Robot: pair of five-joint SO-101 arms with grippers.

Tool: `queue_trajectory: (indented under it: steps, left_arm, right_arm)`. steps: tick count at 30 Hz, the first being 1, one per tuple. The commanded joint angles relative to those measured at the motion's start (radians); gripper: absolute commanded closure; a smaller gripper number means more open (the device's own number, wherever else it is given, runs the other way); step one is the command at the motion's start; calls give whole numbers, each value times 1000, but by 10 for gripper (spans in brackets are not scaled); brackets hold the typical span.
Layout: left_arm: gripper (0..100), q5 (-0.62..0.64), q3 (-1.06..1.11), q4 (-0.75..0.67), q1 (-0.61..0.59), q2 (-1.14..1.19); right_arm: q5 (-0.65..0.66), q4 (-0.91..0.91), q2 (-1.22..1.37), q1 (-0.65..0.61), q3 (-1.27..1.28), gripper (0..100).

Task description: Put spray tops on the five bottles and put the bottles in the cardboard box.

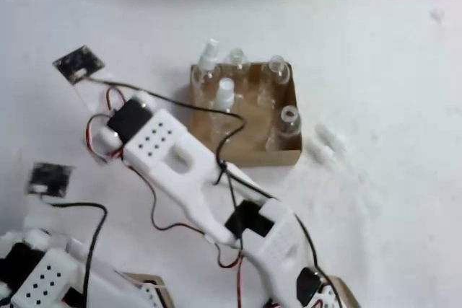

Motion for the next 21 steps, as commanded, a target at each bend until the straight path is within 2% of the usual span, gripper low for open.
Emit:
queue_trajectory:
  steps: [1,5,9,12,16,21]
  left_arm:
    - [962,-44,-5,8,102,-5]
    - [962,-57,28,6,170,-2]
    - [962,-163,68,6,182,-2]
    - [963,-167,77,23,170,-1]
    - [972,-183,71,69,91,-1]
    - [939,-442,72,77,4,-1]
  right_arm:
    - [-11,-2,-87,2,-41,776]
    - [-11,2,-113,25,-41,776]
    - [-11,2,-113,53,-41,776]
    - [-11,-1,-110,62,-41,776]
    - [-11,-2,-111,62,-41,776]
    - [-11,-2,-110,62,-41,776]
